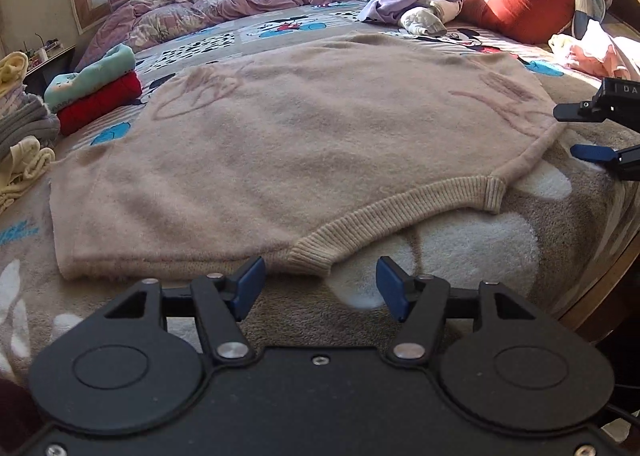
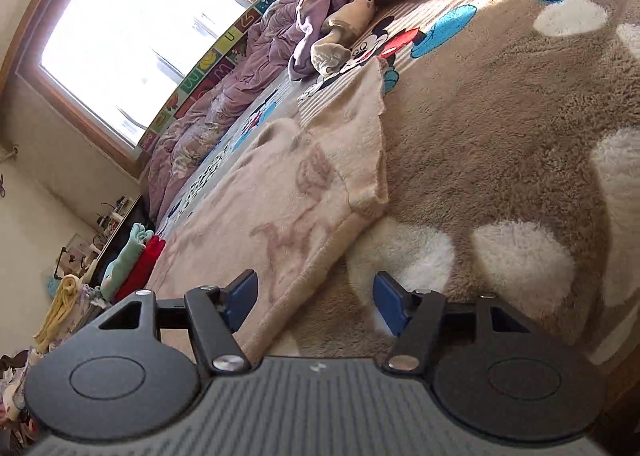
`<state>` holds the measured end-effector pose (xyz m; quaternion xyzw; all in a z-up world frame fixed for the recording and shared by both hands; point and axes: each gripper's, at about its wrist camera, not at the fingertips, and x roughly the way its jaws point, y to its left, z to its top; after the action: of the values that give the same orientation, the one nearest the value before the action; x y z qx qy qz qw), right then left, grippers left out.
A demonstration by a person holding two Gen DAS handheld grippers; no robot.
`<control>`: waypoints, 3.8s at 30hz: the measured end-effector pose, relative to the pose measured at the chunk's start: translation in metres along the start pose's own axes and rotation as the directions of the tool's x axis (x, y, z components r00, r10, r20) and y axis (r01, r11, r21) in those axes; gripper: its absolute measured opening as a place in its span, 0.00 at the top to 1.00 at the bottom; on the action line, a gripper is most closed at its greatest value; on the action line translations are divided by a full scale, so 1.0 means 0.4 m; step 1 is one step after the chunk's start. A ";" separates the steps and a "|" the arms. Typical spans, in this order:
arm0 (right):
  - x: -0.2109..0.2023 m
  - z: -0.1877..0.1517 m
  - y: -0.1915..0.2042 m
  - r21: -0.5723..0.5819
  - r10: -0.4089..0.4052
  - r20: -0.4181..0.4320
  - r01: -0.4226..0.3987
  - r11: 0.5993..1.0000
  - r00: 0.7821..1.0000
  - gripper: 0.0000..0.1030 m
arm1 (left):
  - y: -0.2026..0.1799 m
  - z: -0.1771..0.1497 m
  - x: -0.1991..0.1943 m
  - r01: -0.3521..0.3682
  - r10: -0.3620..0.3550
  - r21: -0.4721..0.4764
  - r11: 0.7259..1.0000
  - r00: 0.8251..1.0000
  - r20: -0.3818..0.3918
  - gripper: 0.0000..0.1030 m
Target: Fold clothes
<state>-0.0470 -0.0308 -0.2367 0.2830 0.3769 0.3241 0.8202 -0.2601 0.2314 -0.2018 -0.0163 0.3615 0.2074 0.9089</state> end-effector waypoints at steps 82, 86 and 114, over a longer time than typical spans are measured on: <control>0.166 -0.217 0.424 -0.819 0.149 -0.042 -0.120 0.561 0.988 0.88 | 0.129 0.612 0.524 0.197 -0.236 -0.305 0.932 0.967 -0.096 0.94; 0.177 -0.250 0.435 -0.843 0.118 -0.075 -0.126 0.522 0.990 0.88 | 0.154 0.585 0.540 0.208 -0.249 -0.318 0.925 0.964 -0.097 0.94; 0.062 -0.177 0.351 -0.803 0.147 -0.086 -0.156 0.575 0.985 0.38 | 0.143 0.393 0.146 0.389 -0.387 -0.349 0.853 0.919 0.078 0.43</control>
<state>-0.1361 0.0918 -0.1873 -0.0899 0.1674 0.5300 0.8264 -0.1421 0.3331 -0.1177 -0.2531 0.3050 0.0823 0.9144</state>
